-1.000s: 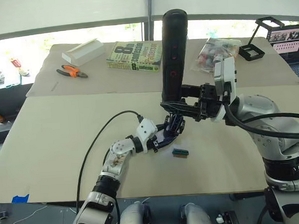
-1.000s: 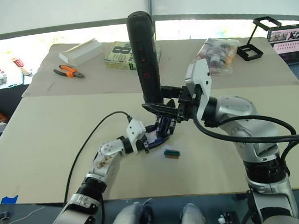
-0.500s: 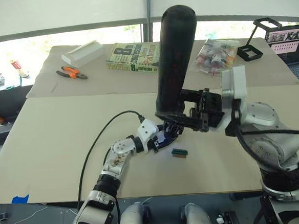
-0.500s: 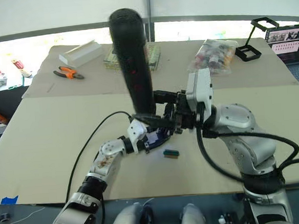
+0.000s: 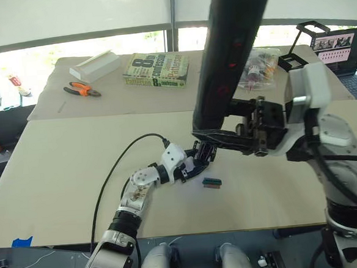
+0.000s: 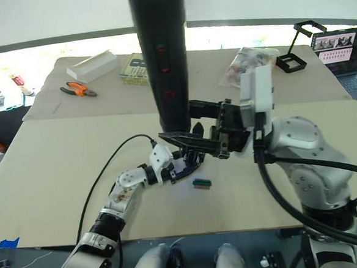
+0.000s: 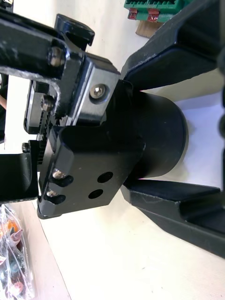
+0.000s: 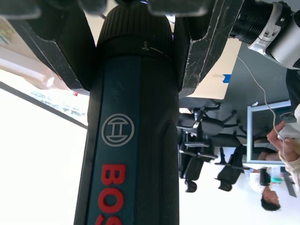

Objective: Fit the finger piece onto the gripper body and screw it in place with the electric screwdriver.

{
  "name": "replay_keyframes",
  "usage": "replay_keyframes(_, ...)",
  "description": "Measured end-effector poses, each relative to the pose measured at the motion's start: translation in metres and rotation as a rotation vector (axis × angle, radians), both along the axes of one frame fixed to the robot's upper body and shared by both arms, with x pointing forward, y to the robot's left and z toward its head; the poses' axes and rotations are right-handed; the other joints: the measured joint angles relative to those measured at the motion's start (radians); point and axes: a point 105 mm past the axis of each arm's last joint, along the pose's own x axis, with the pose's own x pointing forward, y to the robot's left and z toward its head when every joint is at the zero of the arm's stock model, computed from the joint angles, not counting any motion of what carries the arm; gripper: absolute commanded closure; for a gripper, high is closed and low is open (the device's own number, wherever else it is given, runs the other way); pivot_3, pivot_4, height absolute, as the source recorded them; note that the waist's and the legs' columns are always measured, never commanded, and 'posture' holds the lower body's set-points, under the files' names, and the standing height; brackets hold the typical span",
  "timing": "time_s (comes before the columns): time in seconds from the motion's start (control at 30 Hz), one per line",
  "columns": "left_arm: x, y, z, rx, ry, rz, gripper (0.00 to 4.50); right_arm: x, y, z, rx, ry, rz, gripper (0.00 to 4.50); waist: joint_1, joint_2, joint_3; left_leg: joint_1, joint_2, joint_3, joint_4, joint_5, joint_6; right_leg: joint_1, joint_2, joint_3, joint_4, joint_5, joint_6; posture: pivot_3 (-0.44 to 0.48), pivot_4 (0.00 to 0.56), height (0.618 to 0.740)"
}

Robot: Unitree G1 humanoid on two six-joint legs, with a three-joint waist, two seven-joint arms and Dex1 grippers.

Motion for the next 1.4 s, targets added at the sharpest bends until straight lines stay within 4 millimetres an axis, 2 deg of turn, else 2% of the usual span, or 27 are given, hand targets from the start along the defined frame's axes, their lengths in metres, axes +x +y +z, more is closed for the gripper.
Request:
replay_keyframes(0.03,0.0,0.002,0.0,0.0,-0.001,0.002,0.03,-0.001,-0.004,0.002,-0.003,0.009,-0.006,2.59,-0.001,0.0,0.0,0.0,0.0,0.0,0.0,0.0,0.0,0.0,0.0,0.0,0.0,0.0,0.0,0.0,0.15,0.74)
replay_keyframes(0.2,-0.008,0.018,0.001,0.004,-0.009,0.009,0.03,-0.004,-0.029,0.014,-0.047,0.024,-0.089,2.59,-0.011,0.0,0.0,0.0,0.001,0.001,-0.001,0.0,0.0,-0.001,0.0,0.0,0.0,0.0,-0.001,0.0,0.15,0.74)
replay_keyframes(0.33,-0.022,0.056,0.005,-0.007,-0.018,0.023,0.03,0.001,-0.072,0.007,-0.175,0.166,-0.238,2.59,-0.016,0.0,0.0,0.0,0.001,0.002,-0.001,0.0,0.0,-0.002,-0.001,0.0,0.0,0.0,-0.001,0.0,0.15,0.74)
replay_keyframes(0.4,-0.031,0.083,0.007,-0.025,0.012,0.027,0.03,0.006,-0.1,-0.004,-0.272,0.293,-0.345,2.59,-0.016,0.0,0.0,0.0,0.002,0.002,-0.001,0.0,0.0,-0.003,-0.002,0.0,0.0,-0.001,-0.002,0.0,0.15,0.74)
replay_keyframes(0.5,-0.049,0.126,0.014,-0.054,0.071,0.001,0.03,0.016,-0.15,-0.035,-0.429,0.542,-0.566,2.59,-0.017,0.0,0.001,-0.001,0.002,0.002,-0.001,0.0,-0.001,-0.007,-0.003,0.0,0.0,-0.001,-0.003,0.0,0.15,0.74)
replay_keyframes(0.6,-0.057,0.143,0.035,-0.055,0.051,-0.042,0.03,0.024,-0.183,-0.053,-0.499,0.665,-0.722,2.59,-0.008,0.004,0.002,-0.001,0.001,0.003,0.0,-0.004,-0.007,-0.008,-0.004,0.001,0.0,0.0,-0.001,0.0,0.15,0.74)
replay_keyframes(0.63,-0.06,0.15,0.04,-0.026,0.047,-0.053,0.03,0.023,-0.196,-0.066,-0.577,0.722,-0.769,2.59,-0.005,0.005,0.002,-0.001,0.001,0.003,-0.001,-0.004,-0.007,-0.008,-0.004,0.0,0.0,-0.001,-0.001,0.0,0.15,0.74)
replay_keyframes(0.73,-0.07,0.168,0.041,0.03,0.076,-0.045,0.03,0.024,-0.221,-0.102,-0.679,0.853,-0.833,2.59,-0.005,0.005,0.003,-0.001,0.001,0.004,-0.001,-0.003,-0.005,-0.008,-0.002,0.001,-0.001,-0.001,-0.001,0.0,0.15,0.74)
replay_keyframes(0.87,-0.08,0.178,0.032,0.05,0.121,-0.029,0.03,0.022,-0.239,-0.143,-0.802,0.992,-0.867,2.59,-0.01,0.01,0.006,-0.004,0.001,0.006,-0.001,0.0,-0.001,-0.009,-0.003,0.002,0.0,-0.001,-0.001,0.0,0.15,0.74)
replay_keyframes(1.03,-0.08,0.189,0.033,0.064,0.116,0.024,0.03,0.043,-0.243,-0.154,-0.821,0.967,-0.892,2.59,-0.016,0.014,0.008,-0.006,0.002,0.006,-0.001,0.001,-0.003,-0.011,-0.001,0.001,0.002,-0.001,-0.001,0.0,0.15,0.74)
replay_keyframes(1.17,-0.086,0.193,0.024,0.063,0.151,0.058,0.03,0.047,-0.252,-0.171,-0.839,1.004,-0.904,2.59,-0.014,0.014,0.008,-0.006,0.001,0.006,0.0,0.001,-0.003,-0.01,-0.001,0.001,0.001,-0.001,-0.001,0.0,0.15,0.74)
replay_keyframes(1.23,-0.085,0.193,0.025,0.063,0.146,0.068,0.0,0.049,-0.254,-0.171,-0.826,1.012,-0.907,1.55,-0.013,0.013,0.008,-0.006,0.001,0.006,0.0,0.001,-0.003,-0.009,0.0,0.0,0.001,-0.001,-0.001,0.0,0.15,0.74)
replay_keyframes(1.37,-0.083,0.193,0.028,0.065,0.126,0.081,0.0,0.051,-0.259,-0.17,-0.798,1.023,-0.917,0.16,-0.013,0.013,0.008,-0.006,0.001,0.006,0.0,0.001,-0.003,-0.009,0.0,0.001,0.001,-0.001,-0.001,0.0,0.15,0.74)
replay_keyframes(1.4,-0.082,0.194,0.029,0.065,0.122,0.089,0.0,0.051,-0.261,-0.169,-0.792,1.018,-0.923,0.04,-0.013,0.013,0.008,-0.006,0.001,0.006,0.0,0.001,-0.004,-0.009,0.0,0.001,0.002,-0.001,-0.001,0.0,0.15,0.74)
